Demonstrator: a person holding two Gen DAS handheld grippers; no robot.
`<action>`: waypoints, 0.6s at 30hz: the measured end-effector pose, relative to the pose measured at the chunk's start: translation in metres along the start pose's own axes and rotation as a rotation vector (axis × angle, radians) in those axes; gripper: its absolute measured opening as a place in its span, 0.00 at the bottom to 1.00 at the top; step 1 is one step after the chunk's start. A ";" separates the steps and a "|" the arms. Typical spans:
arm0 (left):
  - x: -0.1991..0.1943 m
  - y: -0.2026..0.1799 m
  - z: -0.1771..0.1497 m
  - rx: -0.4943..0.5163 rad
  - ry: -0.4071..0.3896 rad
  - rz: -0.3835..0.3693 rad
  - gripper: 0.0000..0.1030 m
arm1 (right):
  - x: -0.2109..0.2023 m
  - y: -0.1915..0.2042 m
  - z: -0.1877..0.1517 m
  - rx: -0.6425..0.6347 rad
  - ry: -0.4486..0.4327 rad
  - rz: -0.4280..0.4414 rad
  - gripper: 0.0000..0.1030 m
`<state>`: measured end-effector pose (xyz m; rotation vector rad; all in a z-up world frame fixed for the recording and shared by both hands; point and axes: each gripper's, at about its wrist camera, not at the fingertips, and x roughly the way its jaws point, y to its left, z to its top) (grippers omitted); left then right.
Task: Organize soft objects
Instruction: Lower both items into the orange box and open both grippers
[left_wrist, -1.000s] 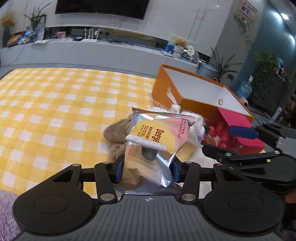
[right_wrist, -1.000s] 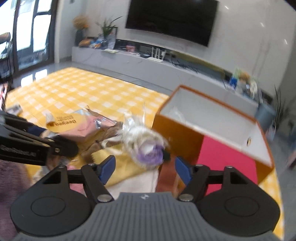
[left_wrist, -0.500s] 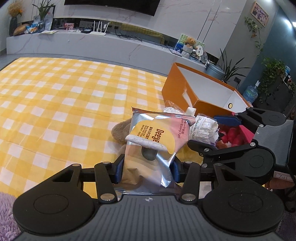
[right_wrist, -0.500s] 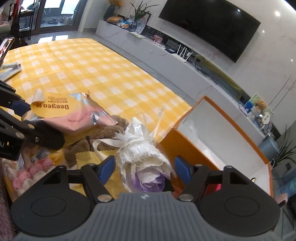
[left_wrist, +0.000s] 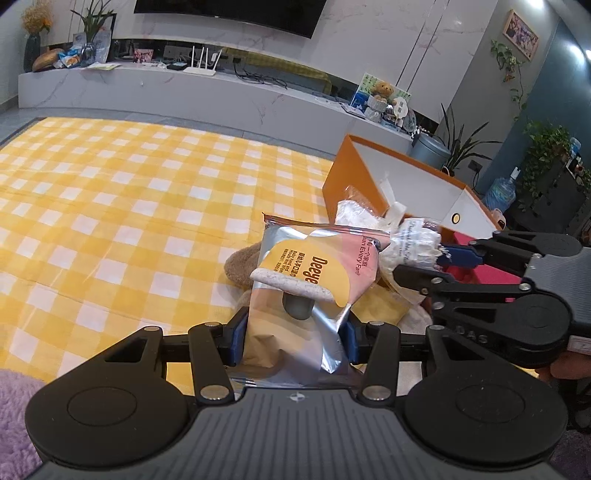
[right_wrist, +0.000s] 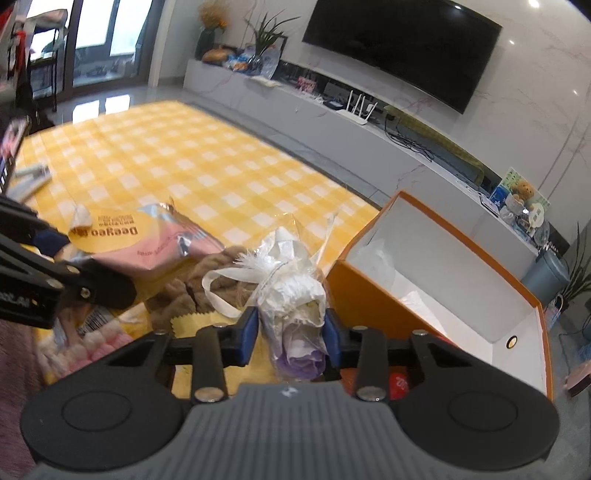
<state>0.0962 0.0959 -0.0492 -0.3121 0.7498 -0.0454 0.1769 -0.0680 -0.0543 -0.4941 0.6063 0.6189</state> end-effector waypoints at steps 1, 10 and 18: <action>-0.003 -0.003 0.001 0.002 -0.004 -0.001 0.54 | -0.006 -0.002 0.000 0.013 -0.008 0.003 0.36; -0.024 -0.040 0.028 0.055 -0.073 -0.044 0.54 | -0.069 -0.046 0.006 0.202 -0.107 0.045 0.35; -0.021 -0.082 0.063 0.086 -0.093 -0.129 0.54 | -0.114 -0.106 0.009 0.359 -0.167 0.018 0.35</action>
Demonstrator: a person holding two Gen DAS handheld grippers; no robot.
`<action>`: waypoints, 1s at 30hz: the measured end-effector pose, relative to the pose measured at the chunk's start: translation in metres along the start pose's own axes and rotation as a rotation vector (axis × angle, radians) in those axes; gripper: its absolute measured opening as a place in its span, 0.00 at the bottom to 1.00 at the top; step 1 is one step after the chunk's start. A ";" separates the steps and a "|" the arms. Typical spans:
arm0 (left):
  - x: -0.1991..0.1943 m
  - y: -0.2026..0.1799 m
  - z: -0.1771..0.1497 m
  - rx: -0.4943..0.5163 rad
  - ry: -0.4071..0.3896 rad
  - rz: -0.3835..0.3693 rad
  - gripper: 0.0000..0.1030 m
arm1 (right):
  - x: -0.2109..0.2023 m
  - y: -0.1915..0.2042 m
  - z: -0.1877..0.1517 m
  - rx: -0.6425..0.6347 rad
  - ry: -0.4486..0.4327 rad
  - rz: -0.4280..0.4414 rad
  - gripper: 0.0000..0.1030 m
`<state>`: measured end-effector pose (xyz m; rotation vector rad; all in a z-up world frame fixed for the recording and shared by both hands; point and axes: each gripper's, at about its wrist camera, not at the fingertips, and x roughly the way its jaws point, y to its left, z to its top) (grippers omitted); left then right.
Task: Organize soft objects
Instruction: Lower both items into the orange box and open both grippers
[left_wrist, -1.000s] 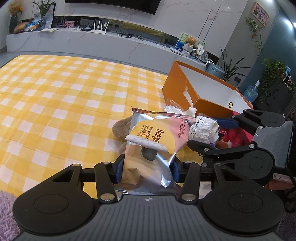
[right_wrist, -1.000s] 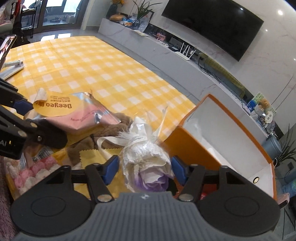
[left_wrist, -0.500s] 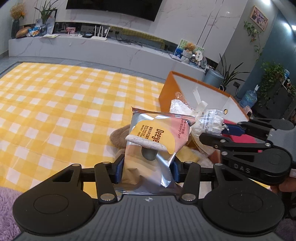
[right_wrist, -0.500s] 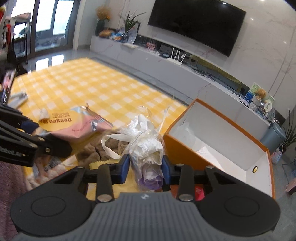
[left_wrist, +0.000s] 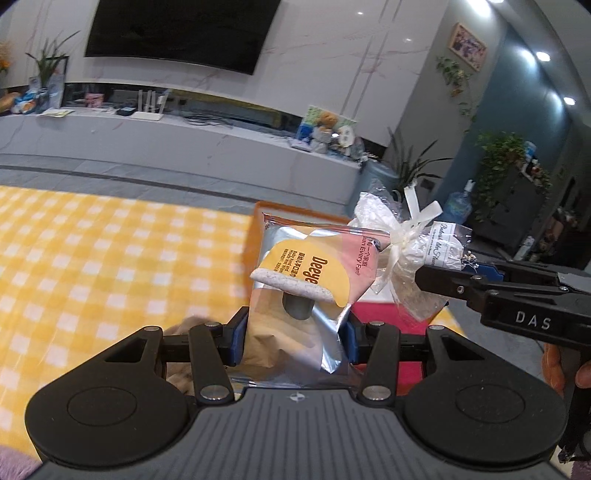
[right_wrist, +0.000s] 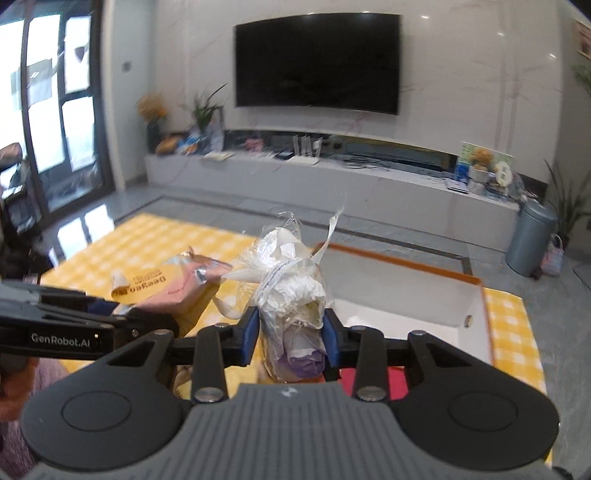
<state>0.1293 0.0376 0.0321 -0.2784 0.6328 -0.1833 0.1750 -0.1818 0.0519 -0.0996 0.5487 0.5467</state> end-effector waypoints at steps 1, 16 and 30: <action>0.003 -0.005 0.006 0.002 0.000 -0.009 0.54 | -0.003 -0.008 0.003 0.014 -0.007 -0.009 0.35; 0.123 -0.069 0.079 0.023 0.108 -0.117 0.54 | 0.035 -0.144 0.010 0.311 0.050 -0.136 0.35; 0.266 -0.066 0.038 -0.065 0.420 -0.064 0.54 | 0.136 -0.193 -0.026 0.351 0.300 -0.172 0.35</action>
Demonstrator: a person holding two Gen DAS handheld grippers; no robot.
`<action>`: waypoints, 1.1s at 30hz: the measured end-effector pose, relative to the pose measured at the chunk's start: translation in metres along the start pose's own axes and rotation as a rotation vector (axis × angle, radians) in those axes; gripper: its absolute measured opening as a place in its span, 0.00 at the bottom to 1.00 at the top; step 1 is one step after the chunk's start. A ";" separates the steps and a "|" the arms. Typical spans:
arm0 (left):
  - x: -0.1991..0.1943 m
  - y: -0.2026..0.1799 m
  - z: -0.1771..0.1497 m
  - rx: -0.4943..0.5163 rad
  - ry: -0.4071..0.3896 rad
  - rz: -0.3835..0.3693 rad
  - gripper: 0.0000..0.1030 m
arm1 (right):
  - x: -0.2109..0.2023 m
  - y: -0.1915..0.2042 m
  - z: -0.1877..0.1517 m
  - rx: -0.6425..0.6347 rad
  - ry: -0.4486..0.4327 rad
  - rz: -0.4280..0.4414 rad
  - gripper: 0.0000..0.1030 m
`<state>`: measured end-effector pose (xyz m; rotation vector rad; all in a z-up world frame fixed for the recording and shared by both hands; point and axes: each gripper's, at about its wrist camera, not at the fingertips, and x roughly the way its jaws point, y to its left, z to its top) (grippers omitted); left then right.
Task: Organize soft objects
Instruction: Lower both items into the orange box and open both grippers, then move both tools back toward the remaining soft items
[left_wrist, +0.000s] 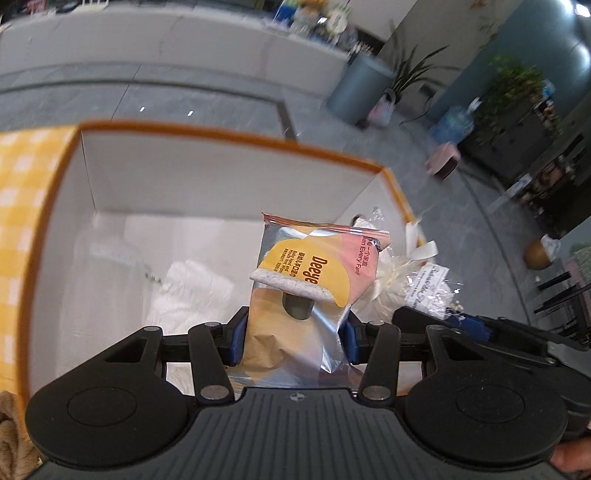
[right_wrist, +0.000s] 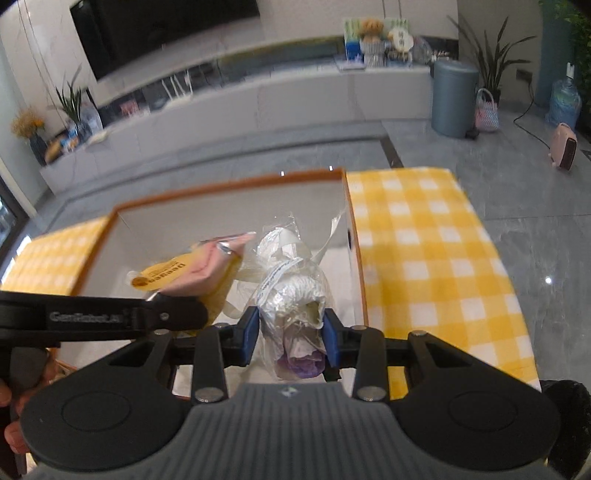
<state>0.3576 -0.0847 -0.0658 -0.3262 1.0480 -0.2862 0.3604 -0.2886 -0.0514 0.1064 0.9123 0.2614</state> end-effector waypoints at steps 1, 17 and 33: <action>0.006 0.003 -0.001 -0.012 0.016 0.004 0.54 | 0.005 0.001 0.000 -0.015 0.011 -0.012 0.35; 0.012 0.011 0.004 -0.086 0.101 -0.022 0.65 | 0.022 0.014 0.001 -0.138 0.105 -0.083 0.47; -0.079 -0.005 -0.014 0.079 -0.029 -0.009 0.68 | -0.050 0.036 -0.006 -0.121 0.030 -0.119 0.62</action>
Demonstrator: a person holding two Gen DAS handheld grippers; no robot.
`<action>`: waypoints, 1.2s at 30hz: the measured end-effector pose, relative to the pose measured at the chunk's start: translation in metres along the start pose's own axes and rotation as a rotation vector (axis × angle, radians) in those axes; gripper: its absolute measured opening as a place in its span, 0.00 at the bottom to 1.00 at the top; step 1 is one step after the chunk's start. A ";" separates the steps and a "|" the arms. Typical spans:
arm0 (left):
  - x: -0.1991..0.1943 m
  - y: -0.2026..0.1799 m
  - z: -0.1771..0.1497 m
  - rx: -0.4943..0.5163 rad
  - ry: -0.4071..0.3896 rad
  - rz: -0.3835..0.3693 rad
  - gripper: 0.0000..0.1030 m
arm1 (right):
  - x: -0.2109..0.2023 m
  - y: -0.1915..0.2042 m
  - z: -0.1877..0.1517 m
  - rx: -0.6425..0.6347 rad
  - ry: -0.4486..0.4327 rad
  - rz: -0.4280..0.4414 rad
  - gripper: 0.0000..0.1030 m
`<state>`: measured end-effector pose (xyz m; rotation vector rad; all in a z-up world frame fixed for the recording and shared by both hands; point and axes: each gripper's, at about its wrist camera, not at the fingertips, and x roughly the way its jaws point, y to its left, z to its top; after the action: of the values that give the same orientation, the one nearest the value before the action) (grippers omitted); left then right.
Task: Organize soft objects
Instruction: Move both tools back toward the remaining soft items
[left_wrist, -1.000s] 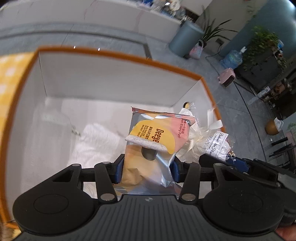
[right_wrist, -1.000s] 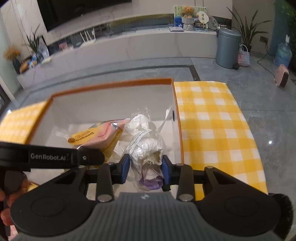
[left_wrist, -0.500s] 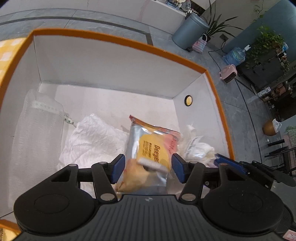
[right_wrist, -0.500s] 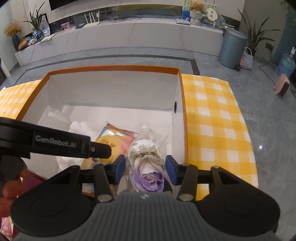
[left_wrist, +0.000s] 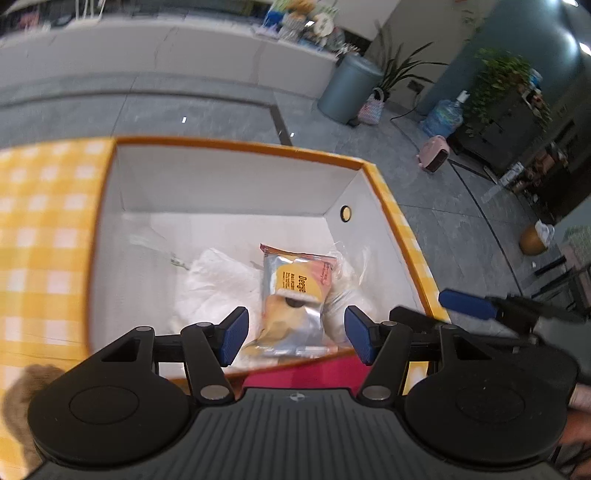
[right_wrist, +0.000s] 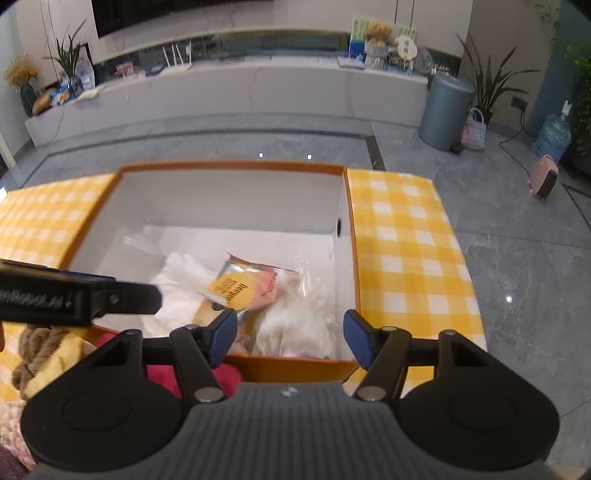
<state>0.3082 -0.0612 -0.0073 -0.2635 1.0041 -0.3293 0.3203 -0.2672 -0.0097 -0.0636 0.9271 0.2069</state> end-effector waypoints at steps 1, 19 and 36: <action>-0.009 -0.001 -0.005 0.019 -0.011 -0.002 0.68 | -0.007 0.002 -0.001 0.002 -0.013 0.002 0.64; -0.140 -0.015 -0.146 0.298 -0.298 0.062 0.69 | -0.119 0.070 -0.123 0.123 -0.338 0.122 0.71; -0.146 0.063 -0.235 0.128 -0.287 0.121 0.68 | -0.097 0.149 -0.232 0.057 -0.335 0.116 0.71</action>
<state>0.0438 0.0386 -0.0373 -0.1288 0.7090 -0.2359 0.0507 -0.1693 -0.0662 0.0759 0.6023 0.2890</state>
